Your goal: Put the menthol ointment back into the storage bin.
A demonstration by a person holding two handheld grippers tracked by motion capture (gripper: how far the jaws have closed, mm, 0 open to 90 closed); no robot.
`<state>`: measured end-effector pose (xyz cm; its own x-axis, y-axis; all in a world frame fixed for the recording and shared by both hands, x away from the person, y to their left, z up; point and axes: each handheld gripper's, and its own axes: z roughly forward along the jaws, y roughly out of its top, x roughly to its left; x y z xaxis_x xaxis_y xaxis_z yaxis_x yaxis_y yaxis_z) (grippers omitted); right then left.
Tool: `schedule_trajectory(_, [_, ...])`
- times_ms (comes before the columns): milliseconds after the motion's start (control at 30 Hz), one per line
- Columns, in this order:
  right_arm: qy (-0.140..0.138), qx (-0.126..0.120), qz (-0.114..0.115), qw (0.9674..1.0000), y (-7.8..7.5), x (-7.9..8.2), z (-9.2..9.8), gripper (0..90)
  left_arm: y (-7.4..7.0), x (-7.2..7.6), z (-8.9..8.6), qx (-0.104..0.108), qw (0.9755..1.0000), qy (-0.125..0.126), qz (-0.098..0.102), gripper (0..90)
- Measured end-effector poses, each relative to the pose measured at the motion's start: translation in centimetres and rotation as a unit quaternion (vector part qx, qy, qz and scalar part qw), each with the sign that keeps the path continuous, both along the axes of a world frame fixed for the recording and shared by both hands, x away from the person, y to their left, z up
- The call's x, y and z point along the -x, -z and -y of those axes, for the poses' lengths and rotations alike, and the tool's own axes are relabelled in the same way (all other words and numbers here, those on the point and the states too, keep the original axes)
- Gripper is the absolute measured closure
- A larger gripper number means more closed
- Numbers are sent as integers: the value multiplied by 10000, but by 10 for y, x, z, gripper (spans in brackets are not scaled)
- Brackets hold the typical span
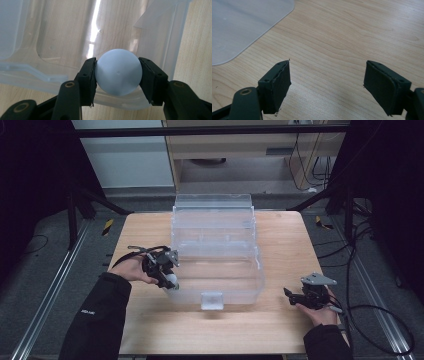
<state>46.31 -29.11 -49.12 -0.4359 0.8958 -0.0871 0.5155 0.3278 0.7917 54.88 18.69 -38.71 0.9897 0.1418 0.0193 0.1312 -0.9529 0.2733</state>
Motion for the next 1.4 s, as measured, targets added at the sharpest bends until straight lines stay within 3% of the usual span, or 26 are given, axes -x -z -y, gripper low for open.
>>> schedule_trajectory(367, [-11,-3,-35,10000,0,0,-1,208,2,0,3,18,10000,13,22,502])
schedule_trajectory(533, [-2,-21,-41,10000,0,0,-1,206,5,0,4,-85,10000,40,-8,491])
schedule_trajectory(800, [-16,0,-13,10000,0,0,-1,205,-1,1,-1,67,10000,-15,66,488])
schedule_trajectory(933, [1,-32,-36,10000,0,1,-1,205,-8,4,-6,282,9993,-126,199,479])
schedule_trajectory(967, [7,-2,-17,10000,0,0,-1,205,-14,5,-9,440,9985,-149,294,472])
schedule_trajectory(1000, [7,-2,-17,10000,0,0,-1,205,-14,5,-9,440,9985,-149,294,460])
schedule_trajectory(1100, [31,-21,3,10000,-1,1,-1,206,-24,8,-15,738,9957,-339,444,429])
schedule_trajectory(1233, [57,-36,24,10000,-2,1,0,206,-29,12,-18,877,9932,-464,601,366])
schedule_trajectory(1267, [46,-12,50,10000,-2,1,1,206,-30,13,-19,947,9920,-521,647,347])
schedule_trajectory(1300, [54,-24,51,10000,-2,1,1,206,-32,16,-22,1133,9885,-670,743,331])
schedule_trajectory(1333, [54,-24,51,10000,-2,1,1,206,-32,16,-22,1133,9885,-670,743,312])
schedule_trajectory(1367, [72,-51,44,10000,-3,2,1,206,-33,18,-26,1285,9844,-807,896,295])
schedule_trajectory(1400, [72,-51,44,10000,-3,2,1,206,-33,18,-26,1285,9844,-807,896,285])
